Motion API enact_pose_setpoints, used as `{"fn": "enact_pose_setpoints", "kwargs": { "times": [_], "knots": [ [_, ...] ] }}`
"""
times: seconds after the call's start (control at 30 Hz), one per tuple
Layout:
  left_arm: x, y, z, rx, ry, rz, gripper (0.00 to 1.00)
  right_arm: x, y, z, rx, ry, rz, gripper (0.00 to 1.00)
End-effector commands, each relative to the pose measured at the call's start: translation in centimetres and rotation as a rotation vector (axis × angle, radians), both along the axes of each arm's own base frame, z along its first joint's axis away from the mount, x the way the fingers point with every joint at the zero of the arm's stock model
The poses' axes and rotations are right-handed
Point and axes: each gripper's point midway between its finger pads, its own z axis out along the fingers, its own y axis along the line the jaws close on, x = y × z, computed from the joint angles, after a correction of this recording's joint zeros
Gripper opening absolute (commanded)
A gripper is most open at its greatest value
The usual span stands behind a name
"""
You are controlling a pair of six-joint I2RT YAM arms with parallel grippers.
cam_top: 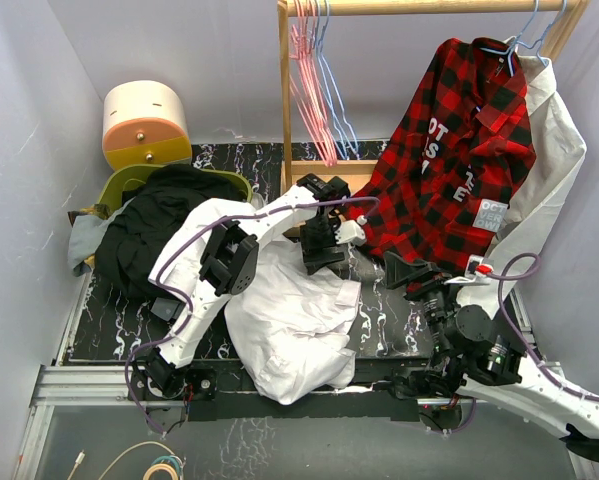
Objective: Place the shirt on the hanger
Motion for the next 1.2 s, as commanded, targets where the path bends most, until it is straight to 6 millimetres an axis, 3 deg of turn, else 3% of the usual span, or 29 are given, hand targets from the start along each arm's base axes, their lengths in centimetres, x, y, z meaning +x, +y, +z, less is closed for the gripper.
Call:
{"fn": "enact_pose_setpoints", "kwargs": {
  "times": [0.0, 0.07, 0.1, 0.17, 0.23, 0.27, 0.37, 0.5, 0.67, 0.97, 1.17],
  "knots": [
    [1.2, 0.0, 2.3, -0.023, -0.104, 0.002, 0.81, -0.1, -0.2, 0.8, 0.055, -0.021, -0.002, 0.98],
    [1.1, 0.2, 1.9, -0.014, -0.098, 0.001, 0.76, 0.0, 0.2, -0.7, 0.024, -0.005, 0.004, 0.98],
    [0.9, 0.3, 1.9, -0.011, -0.091, -0.001, 0.68, 0.1, 0.3, -0.8, 0.025, -0.004, 0.005, 0.98],
    [0.4, 0.4, 2.1, -0.012, -0.074, -0.005, 0.42, 0.1, 0.4, -1.0, 0.020, 0.000, 0.005, 0.98],
    [0.0, 0.7, 2.5, -0.011, -0.066, -0.007, 0.10, 0.1, 0.5, -1.2, 0.008, 0.003, 0.007, 0.98],
    [-0.1, 0.8, 3.0, -0.013, -0.065, -0.006, 0.00, 0.2, 0.6, -1.4, 0.001, 0.006, 0.009, 0.98],
    [-0.7, 0.7, 6.0, -0.051, -0.069, 0.006, 0.00, 0.2, 0.8, -1.9, -0.003, 0.008, 0.013, 0.98],
    [-1.6, 0.3, 13.4, -0.173, -0.150, 0.032, 0.00, 0.3, 1.5, -2.2, 0.016, -0.009, 0.035, 0.98],
    [-3.7, 2.9, 20.6, -0.250, -0.272, 0.047, 0.00, 0.2, 3.6, -2.8, -0.016, -0.057, 0.121, 0.98],
    [-5.7, 10.1, 24.8, -0.187, -0.482, 0.131, 0.00, -0.7, 7.9, -1.7, -0.101, -0.251, 0.313, 0.98],
    [-8.2, 14.5, 26.5, -0.125, -0.520, 0.160, 0.00, -0.6, 9.7, -2.8, -0.106, -0.257, 0.357, 0.98]
  ]
}}
